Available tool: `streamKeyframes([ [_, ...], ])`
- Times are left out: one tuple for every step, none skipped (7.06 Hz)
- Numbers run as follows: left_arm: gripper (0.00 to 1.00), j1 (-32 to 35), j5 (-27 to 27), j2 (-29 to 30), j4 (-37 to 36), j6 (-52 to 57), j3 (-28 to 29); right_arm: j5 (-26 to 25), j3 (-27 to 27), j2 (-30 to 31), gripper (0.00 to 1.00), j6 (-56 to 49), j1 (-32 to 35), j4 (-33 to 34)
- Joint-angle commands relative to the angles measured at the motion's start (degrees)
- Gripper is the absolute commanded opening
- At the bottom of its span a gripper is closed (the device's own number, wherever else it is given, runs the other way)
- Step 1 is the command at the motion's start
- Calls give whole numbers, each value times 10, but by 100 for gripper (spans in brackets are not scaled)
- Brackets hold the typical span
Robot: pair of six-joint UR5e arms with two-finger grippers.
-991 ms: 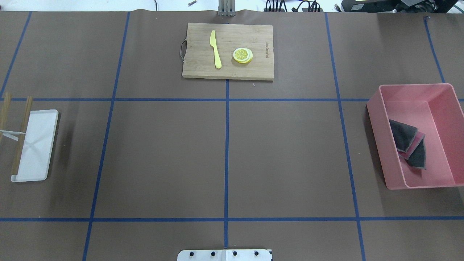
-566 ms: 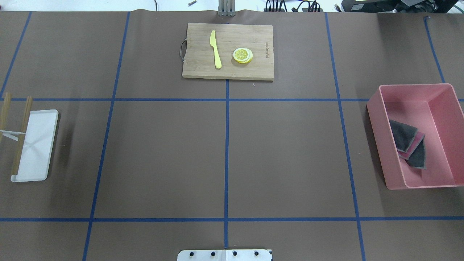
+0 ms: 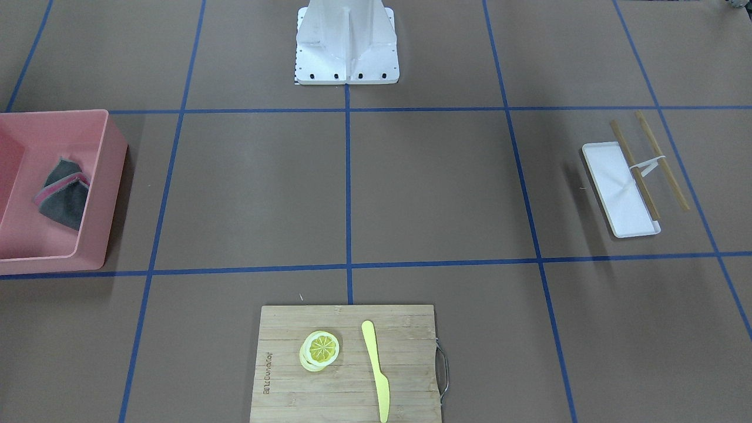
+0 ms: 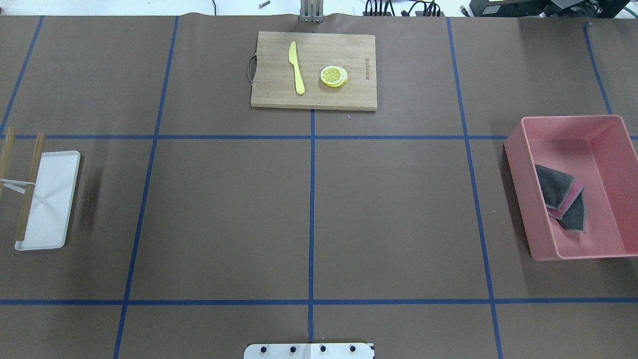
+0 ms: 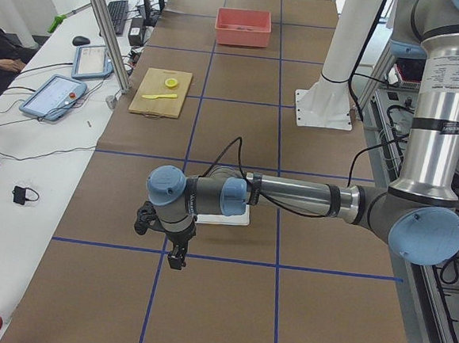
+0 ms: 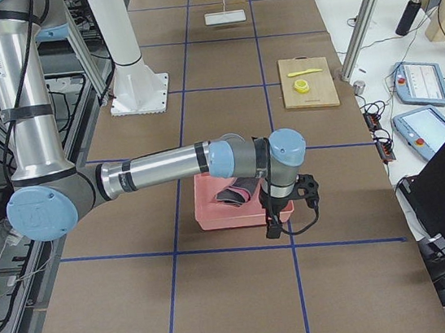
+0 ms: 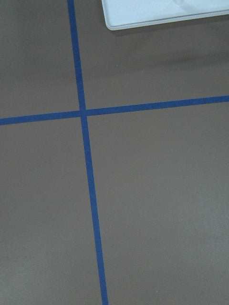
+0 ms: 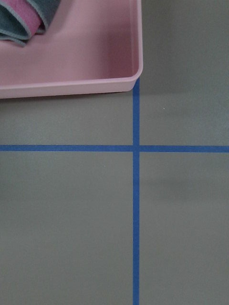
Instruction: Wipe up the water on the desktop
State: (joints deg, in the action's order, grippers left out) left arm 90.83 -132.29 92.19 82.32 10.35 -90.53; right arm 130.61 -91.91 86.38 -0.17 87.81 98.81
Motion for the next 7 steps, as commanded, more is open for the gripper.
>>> streamKeyframes([
  [99,0,2,-1,-1,-1,-1,36,54,6,100,6,3,-100],
  [99,1,2,0,-1,-2,-3,35,53,3,100,7,5,-100],
  [99,5,2,-1,-1,-2,-3,36,53,3,100,7,19,-100],
  [99,15,2,-1,-1,-3,-3,41,53,4,100,7,38,-100],
  [99,16,2,-1,-1,-4,0,60,53,5,100,6,54,-96],
  [99,17,2,0,-1,-4,0,73,53,5,100,6,64,-96],
  [99,25,3,0,-1,-4,1,73,53,5,100,6,65,-96],
])
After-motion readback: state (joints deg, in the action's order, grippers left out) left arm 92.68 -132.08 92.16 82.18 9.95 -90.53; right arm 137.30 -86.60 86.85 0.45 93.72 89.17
